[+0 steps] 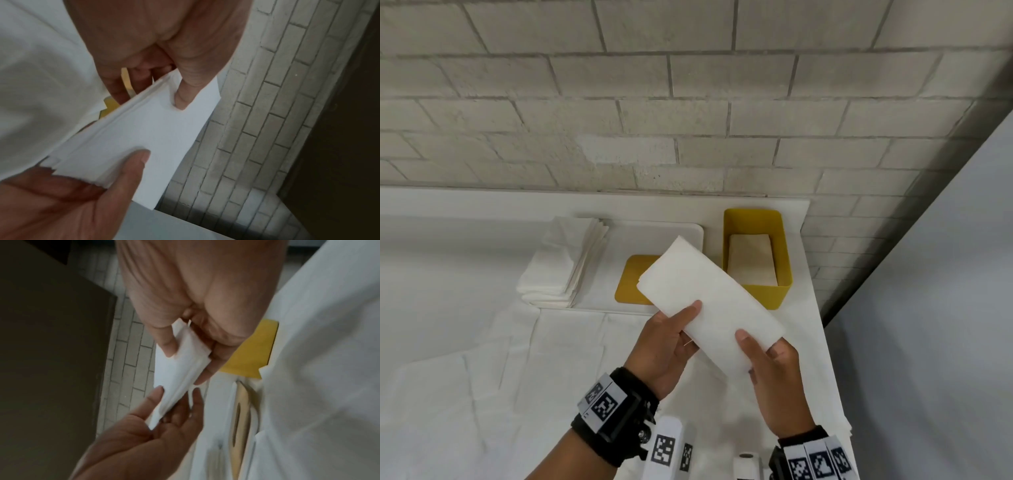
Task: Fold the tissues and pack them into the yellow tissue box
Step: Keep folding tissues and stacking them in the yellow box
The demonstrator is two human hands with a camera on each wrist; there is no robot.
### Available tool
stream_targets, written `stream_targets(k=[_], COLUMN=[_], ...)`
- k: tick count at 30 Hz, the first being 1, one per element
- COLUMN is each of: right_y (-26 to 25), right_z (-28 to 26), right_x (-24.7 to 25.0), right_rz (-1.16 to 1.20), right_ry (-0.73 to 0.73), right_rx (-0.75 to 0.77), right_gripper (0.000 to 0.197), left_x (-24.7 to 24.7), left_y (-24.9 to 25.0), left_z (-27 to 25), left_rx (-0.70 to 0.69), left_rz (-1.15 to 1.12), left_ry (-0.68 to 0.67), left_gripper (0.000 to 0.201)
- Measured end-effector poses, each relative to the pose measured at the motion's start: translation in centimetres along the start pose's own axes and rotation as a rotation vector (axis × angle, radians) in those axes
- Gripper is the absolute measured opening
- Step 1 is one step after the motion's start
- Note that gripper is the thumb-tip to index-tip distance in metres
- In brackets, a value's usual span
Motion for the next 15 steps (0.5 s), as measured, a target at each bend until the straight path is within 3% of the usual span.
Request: stream_targets(k=[6, 11, 15], right_y=[0.0, 0.2, -0.5], right_z=[-0.4, -0.7, 0.9], right_x=[-0.3, 1.9, 2.7], right_rz=[0.038, 0.484, 0.690], right_ry=[0.011, 0.208, 0.306], right_rx=[0.003, -0.156, -0.140], right_gripper=[0.030, 0.023, 0.030], left_x=[2.3, 8.5, 12.4], left_y=[0.6, 1.1, -0.4], left_z=[0.0, -1.7, -5.8], left_rx=[-0.025, -0.046, -0.048], left_rz=[-0.087, -0.224, -0.026], left_ry=[0.100, 0.205, 0.255], left_gripper=[0.030, 0.033, 0.027])
Point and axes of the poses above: each hand's wrist, its own z-axis towards the middle knuckle, its own x-axis out of the back of the hand, y = z × x, the point moved 7 cm from there along z, towards the middle knuckle, and after that the axes turned 12 degrees about z, right-handed, at the moved point
